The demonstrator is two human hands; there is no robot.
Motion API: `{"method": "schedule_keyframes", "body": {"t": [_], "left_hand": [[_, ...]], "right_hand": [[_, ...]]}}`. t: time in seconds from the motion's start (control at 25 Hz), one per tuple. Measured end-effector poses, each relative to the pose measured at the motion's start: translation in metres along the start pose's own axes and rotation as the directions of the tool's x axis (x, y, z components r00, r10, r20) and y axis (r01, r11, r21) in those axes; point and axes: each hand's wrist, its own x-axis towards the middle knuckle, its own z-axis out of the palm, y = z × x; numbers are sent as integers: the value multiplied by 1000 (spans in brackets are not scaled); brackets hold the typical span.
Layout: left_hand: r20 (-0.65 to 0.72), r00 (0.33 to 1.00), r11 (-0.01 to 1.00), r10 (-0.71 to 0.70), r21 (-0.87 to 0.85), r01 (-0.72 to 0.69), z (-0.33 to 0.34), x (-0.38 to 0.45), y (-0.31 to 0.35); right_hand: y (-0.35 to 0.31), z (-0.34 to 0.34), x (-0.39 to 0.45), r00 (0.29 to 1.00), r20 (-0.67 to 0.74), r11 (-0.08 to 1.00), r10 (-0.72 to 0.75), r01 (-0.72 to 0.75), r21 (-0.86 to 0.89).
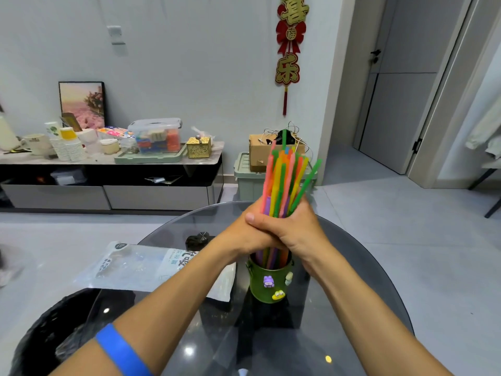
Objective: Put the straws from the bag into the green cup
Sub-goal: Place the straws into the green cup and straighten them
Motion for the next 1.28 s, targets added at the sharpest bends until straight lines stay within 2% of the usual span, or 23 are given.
{"method": "schedule_keyframes", "body": {"t": [0.12, 0.2, 0.28, 0.44, 0.52, 0.64, 0.8, 0.96, 1.12, 1.28], "left_hand": [[163, 985, 990, -63, -117, 82, -19, 2, 6], [231, 968, 989, -96, -87, 119, -19, 1, 6], [204, 971, 989, -124, -48, 137, -13, -2, 5], [83, 982, 985, -168, -31, 171, -4, -5, -4], [93, 978, 981, -186, -35, 190, -6, -8, -4], [149, 969, 980, -198, 54, 191, -22, -27, -14], [95, 966, 957, -241, 185, 221, -26, -54, -28], [76, 990, 984, -115, 146, 103, -10, -44, -5], [66, 997, 992, -39, 126, 30, 12, -19, 12], [-167, 984, 993, -59, 89, 75, 27, 2, 17]], "right_hand": [[-14, -19, 4, 978, 207, 998, -2, -11, 60], [-7, -26, 1, 971, 239, 977, -7, -44, 207], [8, -23, -1, 977, 214, 958, 10, -71, 278], [25, -22, -3, 980, 197, 952, 11, -71, 297], [35, -28, -4, 973, 227, 952, 28, -95, 291], [49, -39, -8, 932, 348, 962, 104, -183, 203], [54, -51, -20, 859, 471, 972, 202, -235, 11], [51, -39, -33, 876, 433, 977, 211, -172, -129], [59, -25, -36, 927, 359, 993, 108, -86, -79], [59, -19, -37, 956, 283, 974, 82, -17, -224]]}}
